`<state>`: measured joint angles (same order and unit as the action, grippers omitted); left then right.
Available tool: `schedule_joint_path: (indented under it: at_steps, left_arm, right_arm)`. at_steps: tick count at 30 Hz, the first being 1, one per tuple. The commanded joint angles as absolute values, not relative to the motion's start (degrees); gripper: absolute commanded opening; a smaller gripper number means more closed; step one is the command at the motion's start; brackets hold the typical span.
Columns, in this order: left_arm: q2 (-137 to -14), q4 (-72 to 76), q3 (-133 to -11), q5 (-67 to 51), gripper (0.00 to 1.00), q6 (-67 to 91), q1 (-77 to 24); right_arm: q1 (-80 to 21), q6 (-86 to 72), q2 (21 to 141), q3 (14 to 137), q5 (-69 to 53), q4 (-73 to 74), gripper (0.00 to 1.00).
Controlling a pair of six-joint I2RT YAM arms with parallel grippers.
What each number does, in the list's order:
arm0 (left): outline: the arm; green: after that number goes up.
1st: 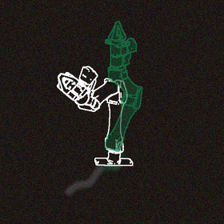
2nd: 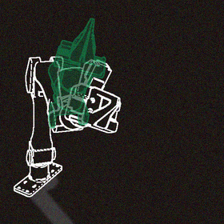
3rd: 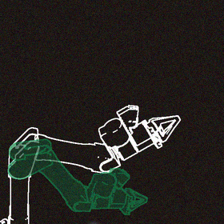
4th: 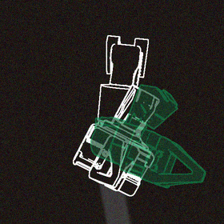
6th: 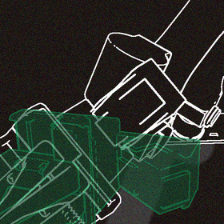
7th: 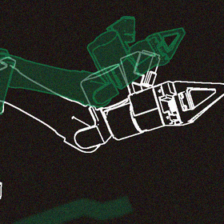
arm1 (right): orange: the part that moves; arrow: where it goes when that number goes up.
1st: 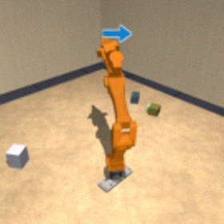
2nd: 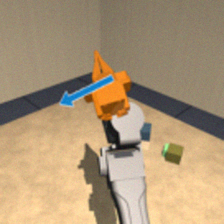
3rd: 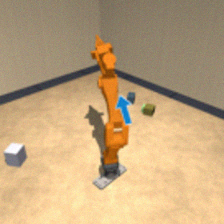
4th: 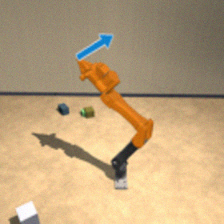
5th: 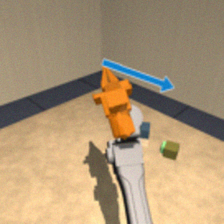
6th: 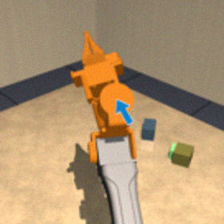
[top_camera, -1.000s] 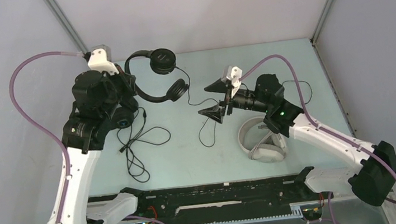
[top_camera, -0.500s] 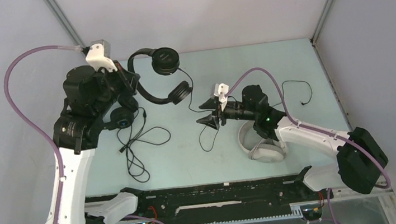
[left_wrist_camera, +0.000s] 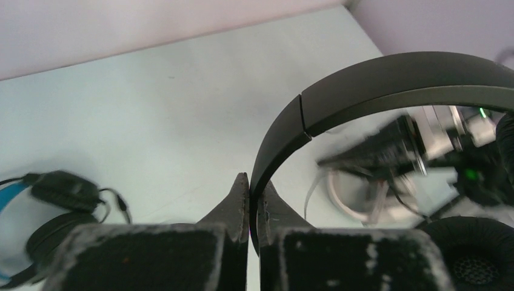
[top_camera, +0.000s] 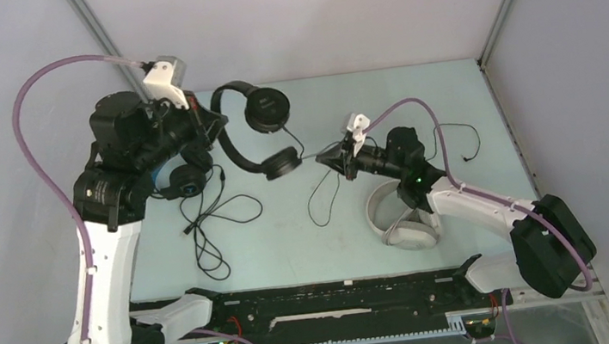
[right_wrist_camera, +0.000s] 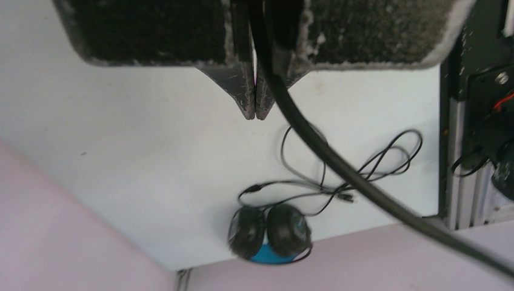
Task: Wrap the headphones
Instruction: Wrap the headphones cable around the headphones.
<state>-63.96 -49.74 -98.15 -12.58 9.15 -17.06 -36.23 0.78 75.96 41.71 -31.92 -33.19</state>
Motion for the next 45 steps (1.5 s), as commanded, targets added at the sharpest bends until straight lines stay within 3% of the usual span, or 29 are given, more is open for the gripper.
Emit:
schedule_joint_path:
  at_steps: [1, 8, 20, 26, 34, 45]
  left_arm:
    - [-65.19, -49.45, -99.66, -33.66, 0.00, 5.88, -17.11]
    - [-63.95, -48.01, -93.59, -43.82, 0.00, 6.03, -18.22]
    - [-61.82, -45.08, -80.47, -46.86, 0.00, 3.35, -27.32]
    - [-62.00, -52.12, -79.35, -31.06, 0.00, -6.24, -32.42]
    - [-63.28, -55.64, -78.14, -9.84, 0.00, -13.64, -38.85]
    - [-63.57, -51.35, -71.21, -2.14, 0.00, -15.02, -40.68]
  right_arm:
    - [-34.52, 0.26, 75.15, 48.38, -33.33, -36.30, 0.00]
    - [-34.83, 0.28, 77.31, 52.86, -33.37, -35.34, 0.00]
    - [-35.66, 2.26, 79.68, 56.86, -33.58, -32.11, 0.00]
    - [-34.44, 4.52, 78.36, 58.12, -35.29, -24.80, 0.00]
    - [-34.24, 9.45, 76.26, 63.99, -35.18, -1.00, 0.00]
    - [-38.05, 10.47, 81.16, 77.95, -34.35, 21.98, 0.00]
